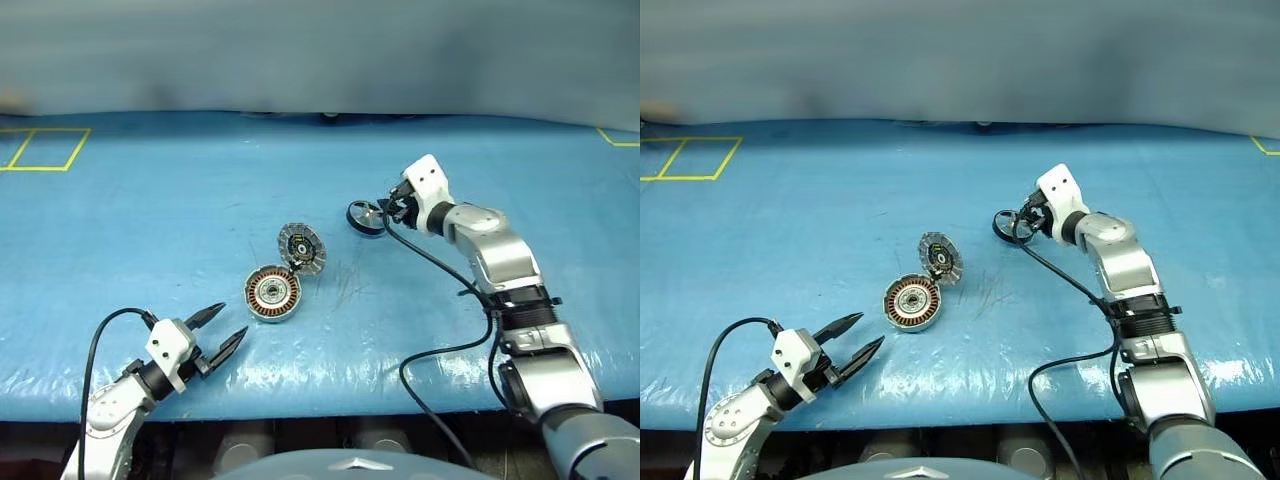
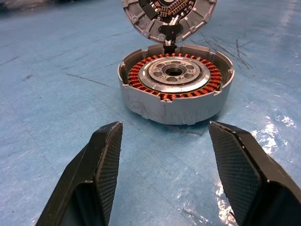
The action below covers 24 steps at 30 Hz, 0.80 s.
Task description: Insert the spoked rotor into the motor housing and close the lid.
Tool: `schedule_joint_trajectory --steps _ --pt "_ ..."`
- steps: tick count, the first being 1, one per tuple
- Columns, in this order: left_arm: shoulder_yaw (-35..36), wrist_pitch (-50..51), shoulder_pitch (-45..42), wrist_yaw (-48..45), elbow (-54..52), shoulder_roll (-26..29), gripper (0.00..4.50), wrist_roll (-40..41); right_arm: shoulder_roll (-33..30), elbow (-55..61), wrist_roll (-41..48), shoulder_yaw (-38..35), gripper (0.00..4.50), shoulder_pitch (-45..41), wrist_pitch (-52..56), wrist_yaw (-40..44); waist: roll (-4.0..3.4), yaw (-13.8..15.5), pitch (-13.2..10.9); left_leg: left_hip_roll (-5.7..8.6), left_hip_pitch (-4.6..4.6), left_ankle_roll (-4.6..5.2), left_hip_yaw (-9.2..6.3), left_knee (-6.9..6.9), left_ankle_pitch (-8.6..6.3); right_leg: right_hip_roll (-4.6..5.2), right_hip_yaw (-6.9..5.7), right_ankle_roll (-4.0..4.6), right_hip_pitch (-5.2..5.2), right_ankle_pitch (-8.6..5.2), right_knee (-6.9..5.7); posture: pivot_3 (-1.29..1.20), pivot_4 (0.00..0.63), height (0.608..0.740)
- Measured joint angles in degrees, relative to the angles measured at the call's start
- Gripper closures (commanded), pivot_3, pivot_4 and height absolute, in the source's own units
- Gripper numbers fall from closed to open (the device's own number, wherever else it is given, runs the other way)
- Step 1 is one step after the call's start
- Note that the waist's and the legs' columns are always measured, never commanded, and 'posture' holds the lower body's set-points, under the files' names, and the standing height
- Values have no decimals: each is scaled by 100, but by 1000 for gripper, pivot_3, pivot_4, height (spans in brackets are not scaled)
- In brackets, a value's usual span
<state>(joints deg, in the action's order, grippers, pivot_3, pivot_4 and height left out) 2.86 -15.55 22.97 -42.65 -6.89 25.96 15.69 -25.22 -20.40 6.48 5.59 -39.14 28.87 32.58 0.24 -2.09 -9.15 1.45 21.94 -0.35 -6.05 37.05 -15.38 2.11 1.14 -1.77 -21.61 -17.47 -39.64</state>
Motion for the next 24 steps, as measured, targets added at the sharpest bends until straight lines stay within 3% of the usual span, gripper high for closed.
schedule_joint_trajectory --steps 9,24 --pt "4 0 244 160 -9 0 1391 -38 245 -845 -65 -22 2899 -196 -199 25 -4 -8 -1 -1 -2 2 7 4 -1 0 7 0 0 0 -4 0 150 740" --pt "8 0 333 260 -100 12 1391 -105 646 764 561 -603 2899 929 680 -128 -6 -4 2 -1 -11 2 10 8 -1 0 12 0 7 0 -11 0 150 740"
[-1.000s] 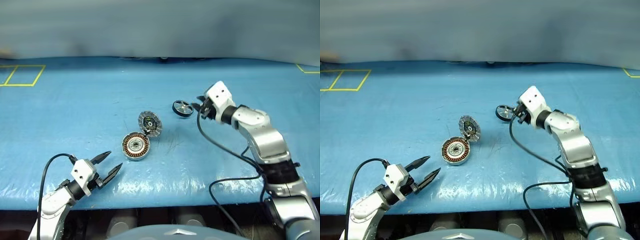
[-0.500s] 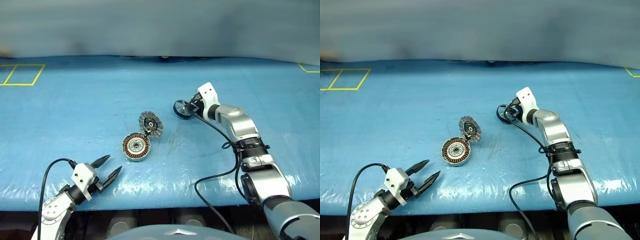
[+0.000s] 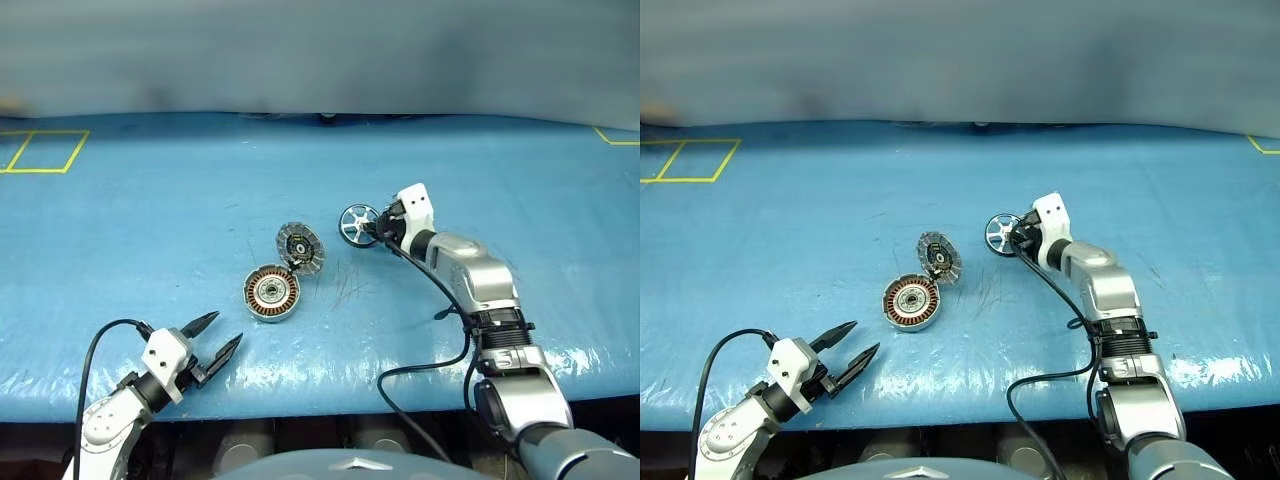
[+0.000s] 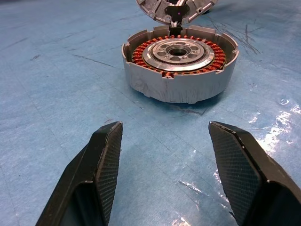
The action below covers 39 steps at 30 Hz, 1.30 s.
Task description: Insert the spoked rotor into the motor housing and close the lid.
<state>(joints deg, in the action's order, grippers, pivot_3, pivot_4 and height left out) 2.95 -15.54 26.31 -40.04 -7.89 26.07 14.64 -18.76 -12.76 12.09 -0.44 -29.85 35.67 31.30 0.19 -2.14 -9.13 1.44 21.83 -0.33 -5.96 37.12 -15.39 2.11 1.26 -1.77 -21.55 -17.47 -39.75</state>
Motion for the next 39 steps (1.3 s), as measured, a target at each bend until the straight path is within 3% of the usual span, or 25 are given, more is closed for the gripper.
schedule_joint_trajectory --steps 11,21,24,27,32,39 --pt "-2 2 -40 -8 0 6 1391 -1 -69 587 172 -30 2899 452 171 -37 -2 -7 -2 -1 1 0 0 -2 0 -1 0 0 -2 0 0 0 150 740" --pt "-6 44 -27 27 -80 6 1391 -44 84 389 132 49 2899 417 213 -219 -2 -6 -1 -1 0 0 0 -1 0 -3 0 0 -1 0 -1 0 150 740" --pt "-6 56 -12 54 -162 6 1391 -57 130 323 42 110 3539 370 200 -331 -1 -3 0 0 -4 0 0 0 0 -2 0 0 4 0 -1 0 150 740" --pt "-6 126 22 88 -166 7 1391 -60 136 224 -18 119 4470 330 182 -420 0 2 0 0 -6 0 0 1 0 -2 0 0 6 0 -1 0 150 740" --pt "-6 156 50 113 -217 9 1391 -58 132 386 2 50 4470 476 123 -514 1 24 1 2 -6 0 -2 1 0 0 -2 -1 7 0 -2 0 150 740" --pt "-26 185 82 55 -278 29 1391 -49 -107 1499 646 -711 4470 1918 -117 -211 -2 93 0 3 5 4 -3 -3 -2 2 -3 -3 2 -1 9 0 150 740"
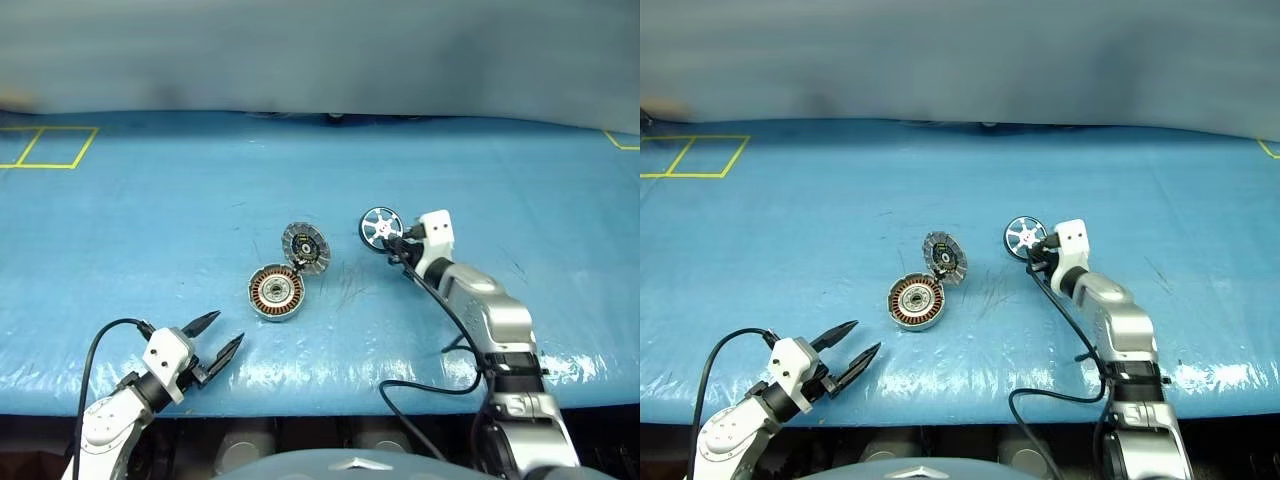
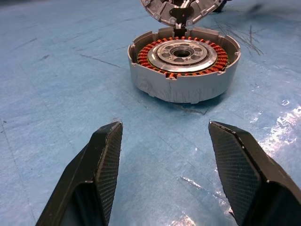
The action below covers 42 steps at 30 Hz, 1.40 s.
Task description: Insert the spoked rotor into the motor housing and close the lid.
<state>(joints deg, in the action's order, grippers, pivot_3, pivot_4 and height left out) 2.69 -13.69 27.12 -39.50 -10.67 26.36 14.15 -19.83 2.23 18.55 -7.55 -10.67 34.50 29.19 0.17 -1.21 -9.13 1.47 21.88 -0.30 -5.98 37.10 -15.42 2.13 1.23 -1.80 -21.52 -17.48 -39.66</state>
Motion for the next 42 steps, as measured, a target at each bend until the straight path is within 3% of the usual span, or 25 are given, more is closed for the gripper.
schedule_joint_trajectory --steps 6,12,18,27,42 --pt "-58 111 -82 -95 -59 29 1391 3 -1124 1309 869 39 4470 1695 246 1539 -1 -13 0 -6 -18 1 -1 0 -1 -6 -3 0 22 -1 4 0 150 740" --pt "-95 226 -259 -194 -59 85 1391 11 -1359 2057 1601 727 4470 2298 708 2394 1 -50 -3 -14 -28 1 1 10 1 -12 -2 0 33 -2 4 0 150 740" --pt "-108 331 -269 -231 -71 97 1391 47 -929 2554 1623 1329 4470 1584 550 2268 8 -20 -5 -7 -25 -1 -2 18 2 -8 -5 -5 34 1 7 0 150 740" --pt "-130 398 -287 -214 -84 98 1391 44 -60 2044 609 2537 4470 339 167 1452 11 3 -5 -2 -9 -4 -14 2 1 -5 -7 -6 14 3 11 0 150 740" --pt "-126 311 -256 -174 -84 63 1391 37 283 1162 161 2696 4470 -43 -160 1179 10 -22 -6 -1 -6 -4 -14 2 1 -3 -9 -6 11 4 14 0 150 740"
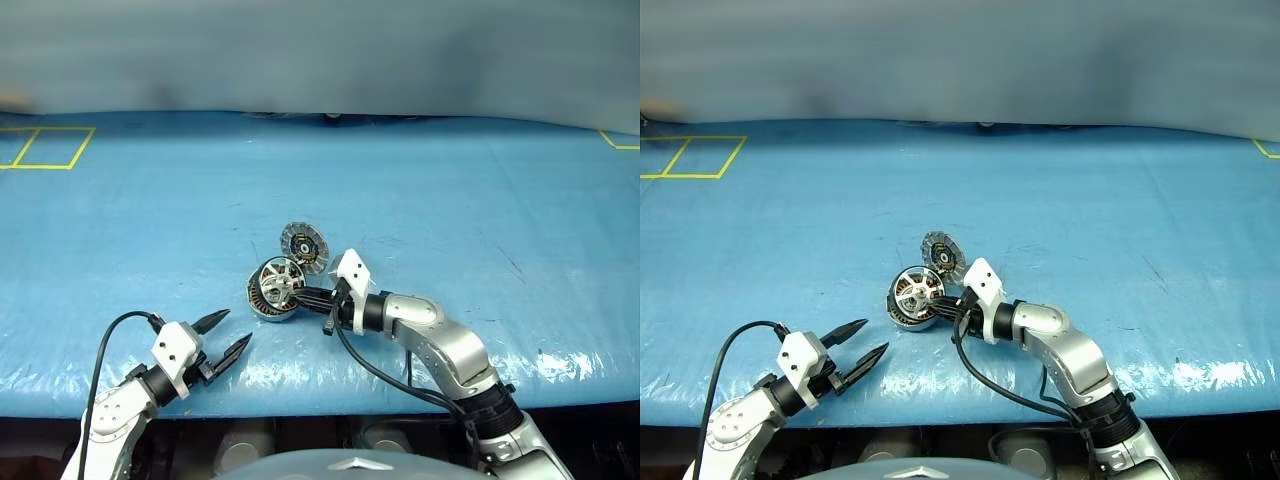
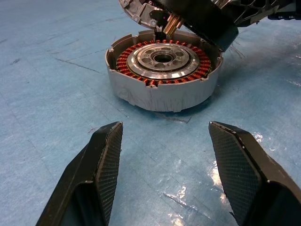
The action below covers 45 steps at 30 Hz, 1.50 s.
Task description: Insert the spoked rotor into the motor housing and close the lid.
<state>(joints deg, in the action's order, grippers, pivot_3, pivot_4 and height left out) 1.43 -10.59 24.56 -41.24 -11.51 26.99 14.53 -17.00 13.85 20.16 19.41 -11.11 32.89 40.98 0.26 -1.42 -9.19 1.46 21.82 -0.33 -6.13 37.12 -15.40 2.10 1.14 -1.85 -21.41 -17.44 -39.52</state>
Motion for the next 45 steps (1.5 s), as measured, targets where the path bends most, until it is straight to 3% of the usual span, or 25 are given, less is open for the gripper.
schedule_joint_trajectory --steps 13,19,28,31,34,35,40,45 --pt "21 -123 -5 -2 57 -2 1391 0 95 -153 -197 141 4470 -89 -47 31 0 -12 0 0 0 0 0 0 0 0 0 0 0 0 -1 0 150 740" --pt "22 -244 -12 -8 258 -2 1391 0 25 -164 -262 213 2853 -100 -122 105 -1 -16 1 0 -2 0 0 1 0 -1 0 0 1 0 -2 0 150 740" --pt "22 -388 -28 -10 450 -17 1391 -1 187 -147 -101 227 2853 -90 -102 204 -1 -21 1 -1 -2 0 0 1 0 -1 1 0 0 0 -4 0 150 740" --pt "22 -425 -22 -9 472 -34 1391 -2 217 -147 18 149 3430 -90 -29 185 -1 -17 1 1 -2 0 0 2 0 1 1 0 1 0 -4 0 150 740" --pt "23 -509 -5 -8 491 -40 1391 -2 109 -86 125 -35 4372 -56 77 147 -1 -5 1 1 -2 0 0 2 0 1 0 0 1 0 -4 0 150 740" --pt "24 -516 10 -8 495 -40 1391 -2 63 -31 147 -95 4445 -29 115 138 -1 -3 1 1 -2 0 0 2 0 1 0 0 1 0 -4 0 150 740" --pt "22 -516 8 -7 514 -41 1391 -2 7 14 171 -163 4445 11 143 141 -1 -30 1 -2 -2 0 0 2 0 -2 0 0 -1 0 -9 0 150 740" --pt "14 -516 -70 -13 514 -42 1391 -2 539 -211 6 143 4445 -224 68 -62 -1 -64 1 -1 -3 -3 0 2 2 -3 2 1 -6 0 -19 0 150 740"
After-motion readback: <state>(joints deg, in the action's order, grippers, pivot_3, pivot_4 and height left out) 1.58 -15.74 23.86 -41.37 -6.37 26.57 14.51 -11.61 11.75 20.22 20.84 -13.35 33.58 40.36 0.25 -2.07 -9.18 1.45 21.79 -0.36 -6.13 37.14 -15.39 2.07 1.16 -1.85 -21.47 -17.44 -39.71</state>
